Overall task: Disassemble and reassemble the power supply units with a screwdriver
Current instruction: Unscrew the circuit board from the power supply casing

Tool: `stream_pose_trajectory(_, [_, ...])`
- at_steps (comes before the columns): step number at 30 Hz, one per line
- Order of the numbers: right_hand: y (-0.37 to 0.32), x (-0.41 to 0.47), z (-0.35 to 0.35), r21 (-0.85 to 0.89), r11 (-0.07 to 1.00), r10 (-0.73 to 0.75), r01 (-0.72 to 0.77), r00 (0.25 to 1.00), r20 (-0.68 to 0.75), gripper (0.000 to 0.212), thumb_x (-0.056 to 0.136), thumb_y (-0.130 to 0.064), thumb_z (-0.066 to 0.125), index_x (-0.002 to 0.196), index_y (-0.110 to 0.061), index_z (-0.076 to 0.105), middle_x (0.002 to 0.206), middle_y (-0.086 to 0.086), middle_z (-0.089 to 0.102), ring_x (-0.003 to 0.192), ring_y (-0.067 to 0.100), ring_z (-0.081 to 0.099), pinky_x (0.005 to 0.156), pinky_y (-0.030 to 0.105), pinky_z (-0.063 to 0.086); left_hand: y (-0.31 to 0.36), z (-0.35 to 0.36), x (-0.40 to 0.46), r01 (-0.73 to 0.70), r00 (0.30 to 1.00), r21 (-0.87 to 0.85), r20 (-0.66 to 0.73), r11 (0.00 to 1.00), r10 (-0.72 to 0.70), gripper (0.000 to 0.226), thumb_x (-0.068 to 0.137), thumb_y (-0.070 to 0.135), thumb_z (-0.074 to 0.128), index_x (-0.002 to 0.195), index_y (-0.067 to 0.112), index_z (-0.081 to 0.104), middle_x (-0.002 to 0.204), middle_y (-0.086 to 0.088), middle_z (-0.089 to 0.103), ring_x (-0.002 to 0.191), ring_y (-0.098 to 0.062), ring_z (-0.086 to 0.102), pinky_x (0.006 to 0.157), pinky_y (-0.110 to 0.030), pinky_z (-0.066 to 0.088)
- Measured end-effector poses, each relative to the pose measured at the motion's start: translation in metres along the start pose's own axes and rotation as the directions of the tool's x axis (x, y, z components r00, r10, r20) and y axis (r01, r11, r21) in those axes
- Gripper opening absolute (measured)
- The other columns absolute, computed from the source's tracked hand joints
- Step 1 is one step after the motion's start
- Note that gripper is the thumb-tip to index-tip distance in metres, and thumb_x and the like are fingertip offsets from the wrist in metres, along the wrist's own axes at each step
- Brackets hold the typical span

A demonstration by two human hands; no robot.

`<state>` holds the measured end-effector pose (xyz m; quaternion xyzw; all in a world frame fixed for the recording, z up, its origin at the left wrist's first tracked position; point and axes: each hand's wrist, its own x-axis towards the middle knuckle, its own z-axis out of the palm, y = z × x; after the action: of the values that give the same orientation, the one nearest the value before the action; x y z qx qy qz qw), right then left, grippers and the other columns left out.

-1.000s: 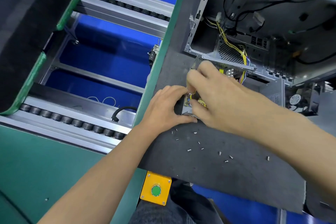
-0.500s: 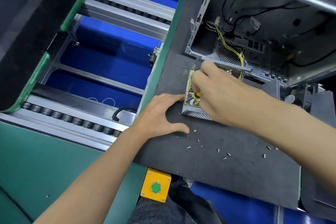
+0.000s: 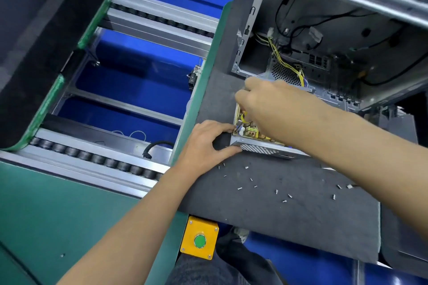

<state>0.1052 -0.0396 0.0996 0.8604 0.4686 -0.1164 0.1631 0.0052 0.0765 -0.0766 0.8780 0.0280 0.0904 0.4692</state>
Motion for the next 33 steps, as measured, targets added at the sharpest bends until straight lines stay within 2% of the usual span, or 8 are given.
stream_pose_trajectory(5, [0.000,-0.003,0.004,-0.038,0.995,0.096,-0.094,0.994,0.050,0.033,0.103,-0.044,0.041,0.115,-0.017,0.056,0.101,0.010,0.058,0.098,0.034,0.064,0.062,0.035,0.037,-0.001,0.000,0.000,0.016,1.000,-0.003,0.009,1.000,-0.016,0.048,0.073,0.044,0.081,0.113,0.019,0.072,0.105,0.011,0.072,0.104,-0.011,0.061,0.093,-0.037,0.045])
stream_pose_trajectory(8, [0.007,-0.007,0.002,0.106,0.990,0.079,-0.093,0.988,0.130,0.026,0.096,-0.026,0.058,0.115,-0.014,0.046,0.104,0.006,0.038,0.085,0.031,0.058,0.068,0.038,0.046,0.000,0.000,-0.001,0.019,1.000,0.003,-0.004,1.000,-0.019,0.048,0.074,0.044,0.081,0.113,0.019,0.072,0.106,0.012,0.072,0.104,-0.008,0.060,0.093,-0.036,0.044])
stream_pose_trajectory(14, [-0.008,-0.001,0.003,-0.101,0.995,0.016,-0.011,0.999,0.042,0.014,0.102,-0.022,0.048,0.104,-0.014,0.059,0.082,0.008,0.048,0.095,0.034,0.064,0.063,0.035,0.038,0.001,-0.003,-0.001,0.022,0.999,0.011,0.035,1.000,-0.023,0.051,0.072,0.041,0.087,0.115,0.021,0.071,0.107,0.016,0.070,0.106,-0.004,0.058,0.096,-0.027,0.041])
stream_pose_trajectory(17, [-0.004,-0.007,0.005,0.074,0.984,0.152,-0.164,0.977,0.147,0.030,0.101,-0.040,0.052,0.114,-0.013,0.049,0.106,0.012,0.051,0.103,0.036,0.059,0.069,0.035,0.038,-0.002,-0.009,-0.004,0.043,0.998,-0.014,0.047,0.999,-0.043,0.055,0.072,0.037,0.089,0.120,0.019,0.068,0.111,0.012,0.068,0.106,-0.006,0.060,0.097,-0.022,0.043])
stream_pose_trajectory(19, [0.004,-0.012,0.002,0.161,0.979,0.105,-0.129,0.984,0.147,0.026,0.097,-0.024,0.058,0.114,-0.013,0.043,0.109,0.008,0.040,0.088,0.030,0.053,0.069,0.034,0.042,-0.007,-0.014,-0.008,0.018,1.000,0.014,0.002,1.000,-0.018,0.047,0.076,0.026,0.087,0.118,0.013,0.070,0.111,0.005,0.070,0.104,-0.009,0.060,0.095,-0.023,0.046])
stream_pose_trajectory(25, [-0.006,-0.007,0.002,-0.094,0.995,0.021,-0.020,1.000,0.003,0.004,0.100,-0.016,0.052,0.097,-0.015,0.053,0.075,0.005,0.043,0.089,0.034,0.064,0.060,0.034,0.034,-0.014,-0.018,-0.017,-0.099,0.992,0.168,-0.064,0.981,0.111,0.013,0.082,0.006,0.080,0.094,0.007,0.076,0.090,-0.003,0.069,0.092,-0.019,0.058,0.092,-0.010,0.037])
stream_pose_trajectory(28, [-0.004,-0.008,0.007,0.075,0.983,0.157,-0.165,0.982,0.100,0.025,0.102,-0.036,0.051,0.112,-0.013,0.051,0.096,0.012,0.050,0.097,0.037,0.061,0.067,0.036,0.038,-0.010,-0.015,-0.014,-0.175,0.982,0.201,-0.030,0.964,0.185,0.012,0.079,0.009,0.083,0.089,0.006,0.078,0.085,-0.007,0.066,0.085,-0.027,0.059,0.086,-0.026,0.044])
stream_pose_trajectory(33, [0.005,-0.014,0.008,0.132,0.989,0.066,-0.068,0.998,0.022,0.020,0.092,-0.004,0.054,0.108,-0.015,0.050,0.103,0.004,0.041,0.073,0.025,0.051,0.065,0.033,0.042,-0.004,-0.009,-0.011,-0.224,0.970,0.276,-0.033,0.935,0.242,0.010,0.077,0.018,0.087,0.082,0.012,0.080,0.080,-0.002,0.068,0.076,-0.032,0.060,0.064,-0.048,0.048])
